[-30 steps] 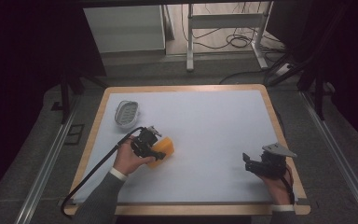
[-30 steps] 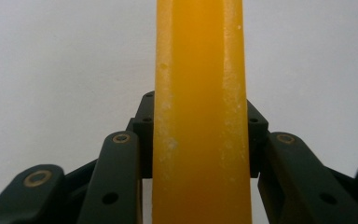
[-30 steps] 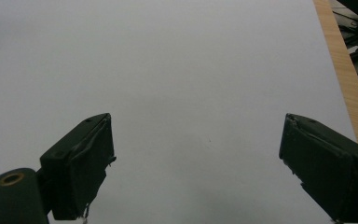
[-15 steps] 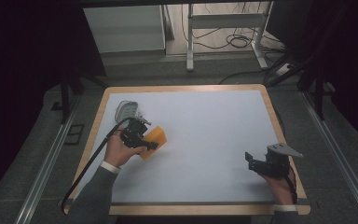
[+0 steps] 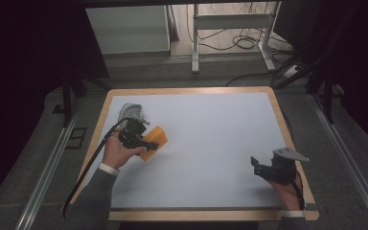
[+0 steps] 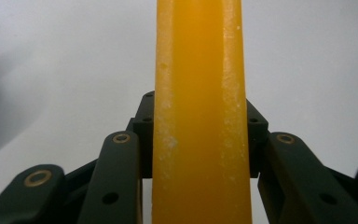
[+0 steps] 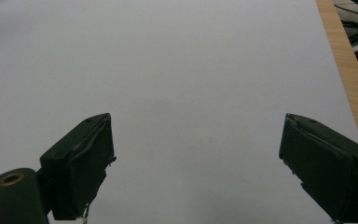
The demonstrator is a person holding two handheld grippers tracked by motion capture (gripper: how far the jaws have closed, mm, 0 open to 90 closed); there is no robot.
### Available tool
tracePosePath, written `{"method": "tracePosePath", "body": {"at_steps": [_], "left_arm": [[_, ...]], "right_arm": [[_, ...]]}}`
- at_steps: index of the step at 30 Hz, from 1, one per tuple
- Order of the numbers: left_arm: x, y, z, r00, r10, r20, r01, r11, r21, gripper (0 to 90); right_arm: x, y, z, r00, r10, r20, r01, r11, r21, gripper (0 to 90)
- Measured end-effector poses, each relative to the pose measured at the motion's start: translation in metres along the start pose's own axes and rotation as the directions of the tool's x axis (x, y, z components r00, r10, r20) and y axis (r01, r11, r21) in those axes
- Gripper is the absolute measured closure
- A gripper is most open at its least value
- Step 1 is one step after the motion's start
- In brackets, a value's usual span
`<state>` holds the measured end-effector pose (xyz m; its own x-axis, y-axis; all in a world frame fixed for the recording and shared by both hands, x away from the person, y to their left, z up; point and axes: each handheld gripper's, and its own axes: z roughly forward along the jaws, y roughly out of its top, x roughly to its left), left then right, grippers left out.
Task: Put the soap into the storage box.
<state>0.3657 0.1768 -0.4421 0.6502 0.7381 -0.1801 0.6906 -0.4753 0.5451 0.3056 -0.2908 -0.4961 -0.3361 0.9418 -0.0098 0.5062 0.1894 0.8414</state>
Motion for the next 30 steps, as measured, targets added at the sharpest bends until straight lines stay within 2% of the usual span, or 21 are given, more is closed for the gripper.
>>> {"method": "tracePosePath", "body": {"at_steps": [4, 17, 19, 27, 30], "left_arm": [[0.004, 0.001, -0.001, 1.0000, -0.006, 0.007, 0.006, 0.9999, 0.010, 60.9], [0.016, 0.001, -0.005, 0.9993, -0.037, -0.010, 0.037, 0.9993, -0.002, 60.9], [0.018, 0.001, -0.006, 0.9992, -0.037, -0.015, 0.037, 0.9993, -0.003, 60.9], [0.033, 0.004, -0.014, 0.9960, -0.079, -0.042, 0.078, 0.9963, -0.036, 60.9], [0.035, 0.009, -0.016, 0.9953, -0.078, -0.057, 0.077, 0.9967, -0.027, 60.9]], "right_arm": [[-0.001, 0.000, 0.000, 1.0000, 0.006, 0.001, -0.006, 1.000, -0.002, 10.1], [-0.001, 0.000, -0.002, 1.0000, 0.002, 0.006, -0.002, 1.000, -0.005, 10.2], [-0.001, 0.000, -0.002, 1.0000, 0.002, 0.008, -0.002, 1.000, -0.006, 10.1], [0.000, 0.000, -0.002, 1.0000, 0.000, 0.009, 0.000, 1.000, -0.001, 10.1], [-0.001, 0.000, -0.002, 1.0000, 0.002, 0.010, -0.002, 1.000, -0.002, 10.2]]}}
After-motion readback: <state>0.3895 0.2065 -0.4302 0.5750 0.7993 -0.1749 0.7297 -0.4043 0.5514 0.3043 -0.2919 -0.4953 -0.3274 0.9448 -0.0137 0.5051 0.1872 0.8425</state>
